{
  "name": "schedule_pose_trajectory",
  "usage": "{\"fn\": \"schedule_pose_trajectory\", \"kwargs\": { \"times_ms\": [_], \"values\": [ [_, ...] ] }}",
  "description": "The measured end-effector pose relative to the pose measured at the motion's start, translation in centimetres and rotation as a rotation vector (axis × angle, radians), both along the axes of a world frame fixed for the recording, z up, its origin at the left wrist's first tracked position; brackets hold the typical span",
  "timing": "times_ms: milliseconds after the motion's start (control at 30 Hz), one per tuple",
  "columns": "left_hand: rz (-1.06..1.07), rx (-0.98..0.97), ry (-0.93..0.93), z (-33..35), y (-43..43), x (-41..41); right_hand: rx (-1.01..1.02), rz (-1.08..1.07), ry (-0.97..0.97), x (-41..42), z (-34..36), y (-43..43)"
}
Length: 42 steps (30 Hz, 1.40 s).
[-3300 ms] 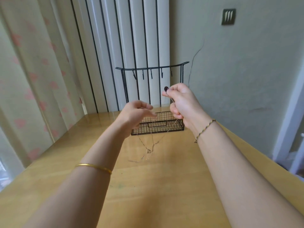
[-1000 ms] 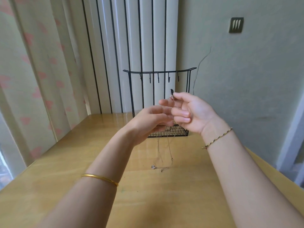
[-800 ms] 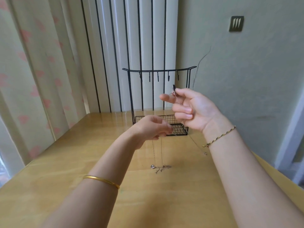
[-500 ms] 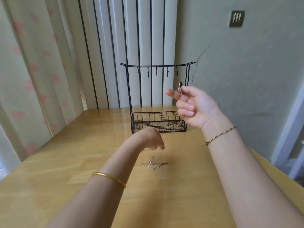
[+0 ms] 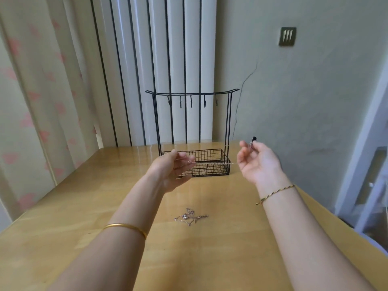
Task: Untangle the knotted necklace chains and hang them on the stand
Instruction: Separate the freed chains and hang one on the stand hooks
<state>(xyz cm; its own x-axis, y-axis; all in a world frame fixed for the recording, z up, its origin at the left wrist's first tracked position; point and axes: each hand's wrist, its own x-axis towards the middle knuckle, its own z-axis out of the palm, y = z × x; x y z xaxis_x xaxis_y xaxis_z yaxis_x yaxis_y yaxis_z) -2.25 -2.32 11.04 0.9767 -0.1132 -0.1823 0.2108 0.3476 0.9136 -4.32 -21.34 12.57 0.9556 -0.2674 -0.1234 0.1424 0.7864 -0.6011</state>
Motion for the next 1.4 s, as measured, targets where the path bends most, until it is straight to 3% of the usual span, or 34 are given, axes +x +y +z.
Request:
{"fn": "schedule_pose_trajectory", "kwargs": {
  "times_ms": [133, 400, 500, 600, 700, 767, 800, 900, 1000, 1100, 1400],
  "values": [
    [-0.006, -0.081, -0.064, 2.0, -0.5, -0.3, 0.057, -0.002, 0.056, 0.5, -0.8, -0.3],
    [-0.06, 0.492, -0.255, 4.8, -1.8, -0.2, 0.073, 0.1, 0.145, 1.2, -2.3, -0.3],
    [-0.138, 0.627, -0.262, 6.3, -1.5, -0.1, -0.04, 0.122, 0.221, 2.1, -3.6, -0.6],
    [-0.255, 0.642, -0.253, 7.9, -0.9, 0.5, -0.185, 0.136, 0.304, 2.7, -4.9, -0.9],
    [-0.376, 0.643, -0.268, 9.6, -0.8, 1.6, -0.61, 0.085, 0.343, 3.3, -5.1, -0.2],
    [-0.425, 0.645, -0.269, 10.5, -1.2, 2.2, -0.92, -0.018, 0.275, 3.6, -3.9, 0.7],
    [-0.444, 0.657, -0.268, 11.1, -1.5, 2.6, -0.959, -0.035, 0.19, 3.9, -2.9, 1.1],
    [-0.484, 0.693, -0.261, 12.2, -2.2, 3.3, -0.705, 0.175, -0.109, 3.8, 1.1, 2.5],
    [-0.47, 0.717, -0.248, 13.3, -2.3, 4.4, -0.568, 0.334, -0.254, 4.8, 3.9, 3.4],
    [-0.419, 0.771, -0.255, 13.7, -1.8, 5.4, -0.595, 0.326, -0.257, 5.5, 5.0, 3.8],
    [-0.446, 0.767, -0.207, 13.1, -1.2, 7.9, -1.081, 0.183, -0.203, 8.0, 5.9, 1.8]
  ]
}}
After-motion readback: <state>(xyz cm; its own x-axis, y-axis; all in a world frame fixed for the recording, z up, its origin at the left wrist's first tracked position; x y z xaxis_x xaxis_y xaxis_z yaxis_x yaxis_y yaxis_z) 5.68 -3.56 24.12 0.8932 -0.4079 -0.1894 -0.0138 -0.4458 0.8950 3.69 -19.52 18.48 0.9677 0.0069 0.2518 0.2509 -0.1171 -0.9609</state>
